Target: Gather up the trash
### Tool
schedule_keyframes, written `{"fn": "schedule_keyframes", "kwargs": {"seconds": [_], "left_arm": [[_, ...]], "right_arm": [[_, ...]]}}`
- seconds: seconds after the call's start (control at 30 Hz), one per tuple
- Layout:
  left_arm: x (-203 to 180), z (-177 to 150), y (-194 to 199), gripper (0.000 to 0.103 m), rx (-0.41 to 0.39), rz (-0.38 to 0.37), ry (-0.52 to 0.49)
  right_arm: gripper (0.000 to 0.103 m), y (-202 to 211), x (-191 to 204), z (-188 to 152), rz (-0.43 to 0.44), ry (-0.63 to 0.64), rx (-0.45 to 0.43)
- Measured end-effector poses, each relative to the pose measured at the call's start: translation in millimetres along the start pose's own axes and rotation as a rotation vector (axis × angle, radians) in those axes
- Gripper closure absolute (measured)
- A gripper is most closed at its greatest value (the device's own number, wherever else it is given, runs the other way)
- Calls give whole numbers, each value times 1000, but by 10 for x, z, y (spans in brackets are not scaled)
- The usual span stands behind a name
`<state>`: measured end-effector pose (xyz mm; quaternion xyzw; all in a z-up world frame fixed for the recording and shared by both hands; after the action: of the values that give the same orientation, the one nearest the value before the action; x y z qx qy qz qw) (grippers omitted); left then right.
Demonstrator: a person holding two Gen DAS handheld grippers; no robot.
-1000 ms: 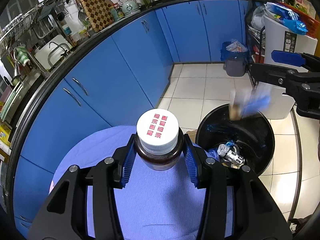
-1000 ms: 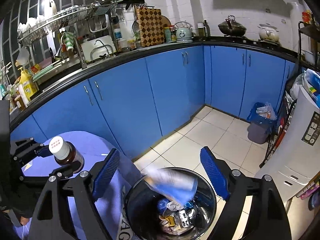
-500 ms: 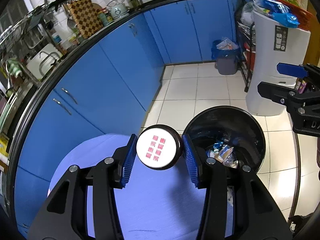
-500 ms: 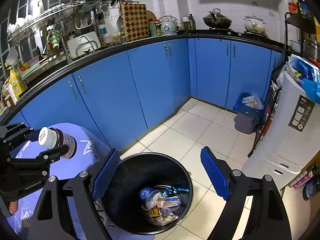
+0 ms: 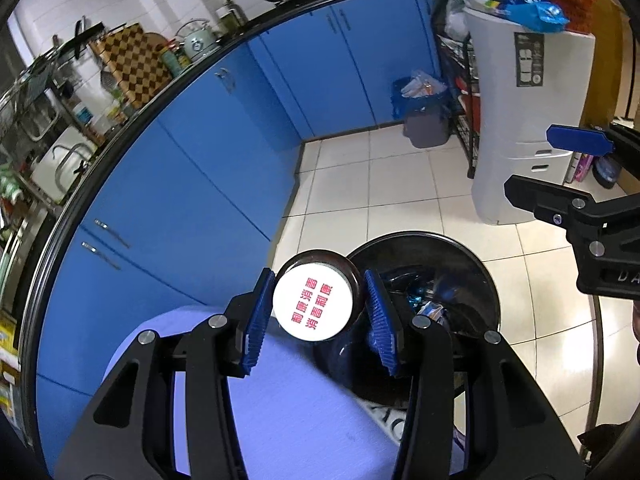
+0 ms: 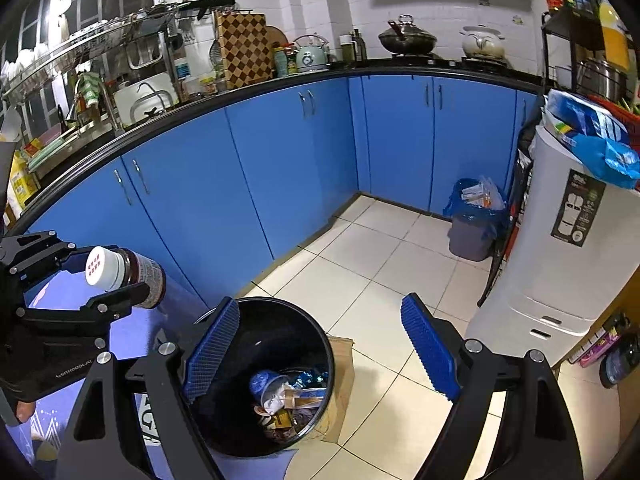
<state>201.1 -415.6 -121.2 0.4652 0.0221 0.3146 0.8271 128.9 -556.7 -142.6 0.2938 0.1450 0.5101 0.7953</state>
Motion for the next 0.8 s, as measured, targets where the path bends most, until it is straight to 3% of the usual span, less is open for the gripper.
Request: {"fn": "schedule_keyframes", "kwargs": {"seconds": [0.07,0.3,0.5,0.8], "left_arm": [[-32,47,-15,54,-8,11,-14],[-79,150,-6,23,-39,42,-46],[-73,149,0,4,-44,49,-34],[-63,99,10,3,-19,38,-22]], "right_arm": [[22,-14,-46,1,-3,-7,2],[22,-54,-147,-30,2,-36,10],[22,-57,-151,-40,4,-40,11],[22,-31,-151,-36,14,-40,7]]}}
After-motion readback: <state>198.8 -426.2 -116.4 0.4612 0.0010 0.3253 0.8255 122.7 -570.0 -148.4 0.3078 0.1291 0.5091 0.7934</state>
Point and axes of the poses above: each gripper's, at about its wrist camera, not at the fingertips, and y roughly against the way its jaws point, x to its left, z to its top, the point moved 8 cm from there along -y, roughly the way its jaws point, and after that the axes turned 10 degrees about -z, right-handed, at the moved point
